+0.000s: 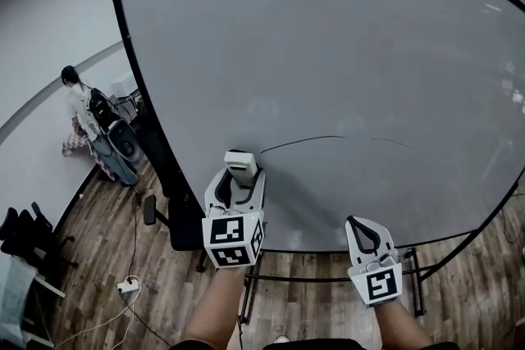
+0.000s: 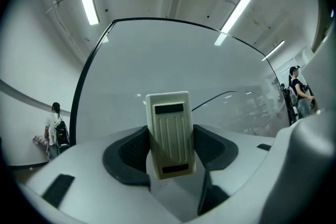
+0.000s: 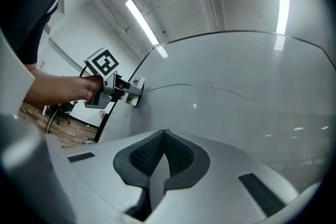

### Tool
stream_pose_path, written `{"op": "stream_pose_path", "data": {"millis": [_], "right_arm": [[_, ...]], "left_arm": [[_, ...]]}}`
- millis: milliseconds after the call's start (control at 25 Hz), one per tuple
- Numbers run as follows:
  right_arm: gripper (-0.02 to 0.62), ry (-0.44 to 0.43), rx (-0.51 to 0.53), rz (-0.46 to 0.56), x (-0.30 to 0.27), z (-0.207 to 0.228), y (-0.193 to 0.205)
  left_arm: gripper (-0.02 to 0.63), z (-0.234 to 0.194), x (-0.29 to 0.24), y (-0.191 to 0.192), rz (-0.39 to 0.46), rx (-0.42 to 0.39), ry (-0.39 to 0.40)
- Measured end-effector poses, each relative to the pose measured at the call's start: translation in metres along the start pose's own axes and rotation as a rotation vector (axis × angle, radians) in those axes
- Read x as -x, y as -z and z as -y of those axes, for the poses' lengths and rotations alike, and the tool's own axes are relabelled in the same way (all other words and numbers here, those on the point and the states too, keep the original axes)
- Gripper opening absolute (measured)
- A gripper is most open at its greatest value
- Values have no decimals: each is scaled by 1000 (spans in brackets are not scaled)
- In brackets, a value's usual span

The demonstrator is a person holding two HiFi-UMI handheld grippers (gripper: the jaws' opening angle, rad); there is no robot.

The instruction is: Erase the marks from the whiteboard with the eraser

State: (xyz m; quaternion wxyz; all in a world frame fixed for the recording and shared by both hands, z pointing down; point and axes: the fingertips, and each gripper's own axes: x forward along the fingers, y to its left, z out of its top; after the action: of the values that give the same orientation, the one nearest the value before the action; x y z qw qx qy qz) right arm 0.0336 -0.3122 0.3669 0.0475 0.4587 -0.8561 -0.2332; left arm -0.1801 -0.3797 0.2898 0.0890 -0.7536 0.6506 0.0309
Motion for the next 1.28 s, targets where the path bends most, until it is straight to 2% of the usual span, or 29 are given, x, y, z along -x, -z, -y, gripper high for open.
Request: {"op": "stream_pose_path", "data": {"millis": [480,800,1000,1280], "right_arm": [[18,-61,-1,40,16,25,0],[18,-82,-13,41,21,29,7],[18,-71,-23,66,23,36,4],[18,-60,-24,84,26,55,8]], "left_arm": [[270,5,-13,-17,10,128,-85],[268,13,-17,-17,45,216,-90],[268,23,-19,-23,68,233,-106],[268,59,-36,-36,88,226,-80]]}}
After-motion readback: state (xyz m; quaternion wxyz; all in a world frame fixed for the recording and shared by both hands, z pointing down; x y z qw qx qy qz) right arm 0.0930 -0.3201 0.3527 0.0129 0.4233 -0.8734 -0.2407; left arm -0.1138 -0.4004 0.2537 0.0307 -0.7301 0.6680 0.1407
